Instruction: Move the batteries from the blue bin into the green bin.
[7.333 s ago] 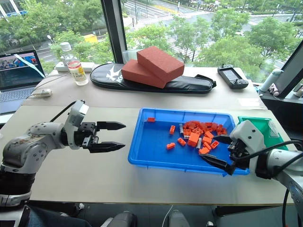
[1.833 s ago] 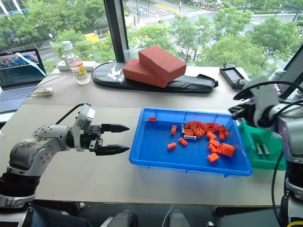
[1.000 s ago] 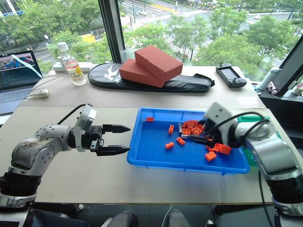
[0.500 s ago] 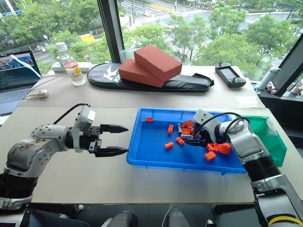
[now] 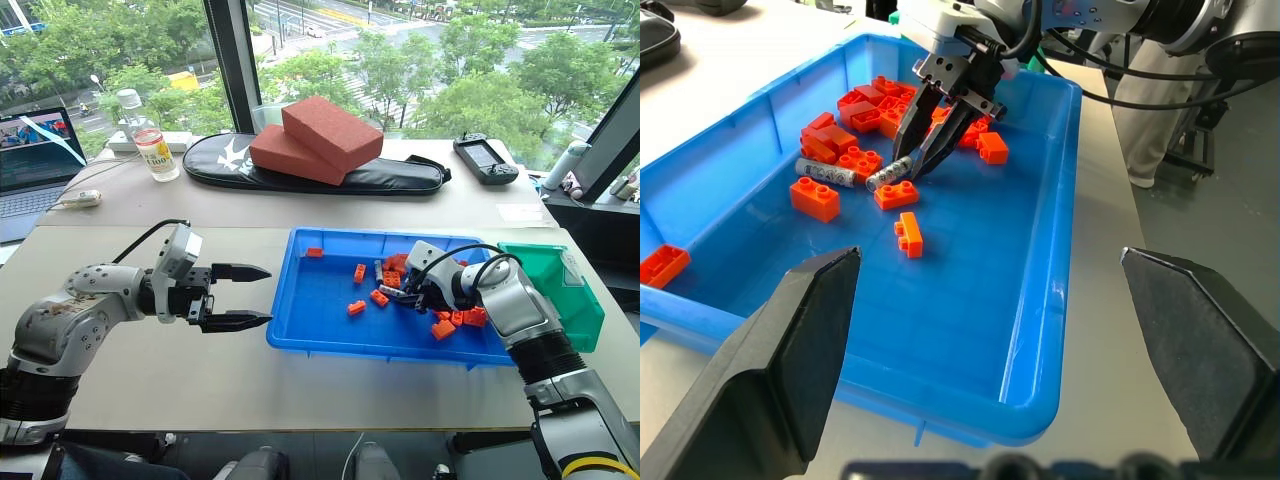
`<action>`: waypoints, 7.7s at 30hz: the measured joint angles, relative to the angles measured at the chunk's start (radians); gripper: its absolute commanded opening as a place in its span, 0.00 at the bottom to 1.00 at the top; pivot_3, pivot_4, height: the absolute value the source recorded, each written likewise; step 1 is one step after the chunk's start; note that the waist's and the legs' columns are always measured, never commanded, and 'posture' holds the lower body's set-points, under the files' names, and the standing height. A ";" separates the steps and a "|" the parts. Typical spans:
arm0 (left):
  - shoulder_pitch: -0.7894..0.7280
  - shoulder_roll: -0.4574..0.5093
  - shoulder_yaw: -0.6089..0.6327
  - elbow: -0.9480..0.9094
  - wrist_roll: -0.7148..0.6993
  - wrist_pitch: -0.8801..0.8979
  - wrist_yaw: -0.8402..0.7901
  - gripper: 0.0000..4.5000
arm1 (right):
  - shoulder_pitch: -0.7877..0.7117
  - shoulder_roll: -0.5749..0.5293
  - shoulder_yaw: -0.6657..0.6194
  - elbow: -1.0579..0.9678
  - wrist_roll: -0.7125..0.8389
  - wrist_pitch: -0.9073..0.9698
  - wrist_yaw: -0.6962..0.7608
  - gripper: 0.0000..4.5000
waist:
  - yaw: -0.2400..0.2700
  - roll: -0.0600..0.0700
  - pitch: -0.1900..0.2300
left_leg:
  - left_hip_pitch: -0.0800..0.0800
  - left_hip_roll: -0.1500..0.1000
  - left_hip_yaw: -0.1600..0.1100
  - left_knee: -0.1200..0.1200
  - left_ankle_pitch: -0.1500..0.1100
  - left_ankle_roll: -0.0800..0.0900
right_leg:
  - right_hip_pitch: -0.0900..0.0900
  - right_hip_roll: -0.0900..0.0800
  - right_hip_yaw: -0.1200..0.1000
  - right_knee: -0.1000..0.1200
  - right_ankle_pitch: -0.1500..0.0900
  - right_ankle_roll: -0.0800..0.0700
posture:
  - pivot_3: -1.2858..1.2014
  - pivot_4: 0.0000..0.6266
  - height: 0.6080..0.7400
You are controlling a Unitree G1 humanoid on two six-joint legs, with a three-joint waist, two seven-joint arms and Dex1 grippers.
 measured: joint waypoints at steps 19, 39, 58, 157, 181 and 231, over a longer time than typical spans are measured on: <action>-0.005 -0.003 -0.009 0.022 0.012 -0.005 -0.011 1.00 | 0.127 -0.151 -0.550 -0.323 0.050 0.387 -0.378 0.05 | 0.026 0.000 0.000 | 0.000 -0.001 0.001 0.000 0.000 0.000 | 0.000 -0.001 0.000 0.000 0.000 0.000 | 0.52 0.24 1.00; -0.016 -0.015 -0.029 0.044 0.044 -0.021 -0.032 1.00 | 0.166 -0.073 -0.682 -0.290 0.059 0.604 -0.598 0.90 | -0.004 0.002 0.000 | 0.000 0.000 0.002 0.000 0.000 0.000 | 0.000 0.000 0.002 0.000 0.000 0.000 | 0.52 0.24 1.00; -0.006 -0.019 -0.025 0.035 0.047 -0.022 -0.018 1.00 | -0.086 0.072 0.029 -0.257 0.127 0.424 -0.278 0.90 | 0.008 0.001 0.000 | -0.002 -0.001 -0.001 0.000 0.000 0.000 | -0.001 0.000 0.000 -0.001 0.001 0.001 | 0.52 0.24 1.00; 0.018 -0.017 -0.025 0.020 0.055 -0.046 -0.003 1.00 | -0.120 0.156 -0.058 -0.265 0.104 0.531 -0.324 0.67 | 0.009 0.000 0.000 | -0.002 -0.001 -0.001 0.000 0.000 0.000 | -0.001 -0.001 -0.001 -0.001 0.001 0.001 | 0.52 0.24 1.00; 0.024 -0.017 -0.024 0.016 0.054 -0.046 0.010 1.00 | -0.117 0.242 -0.017 -0.104 0.069 0.519 -0.400 0.99 | -0.001 0.000 0.000 | -0.001 0.000 -0.001 0.000 0.000 0.000 | -0.001 0.000 0.000 0.000 0.001 0.001 | 0.52 0.24 1.00; -0.022 -0.030 -0.039 0.058 0.056 -0.062 -0.037 1.00 | 0.349 -0.208 -0.588 -0.390 0.054 0.660 -0.515 0.33 | -0.009 0.001 -0.001 | 0.001 0.000 0.003 -0.001 0.000 0.000 | 0.000 0.000 0.003 -0.001 0.000 0.000 | 0.52 0.24 1.00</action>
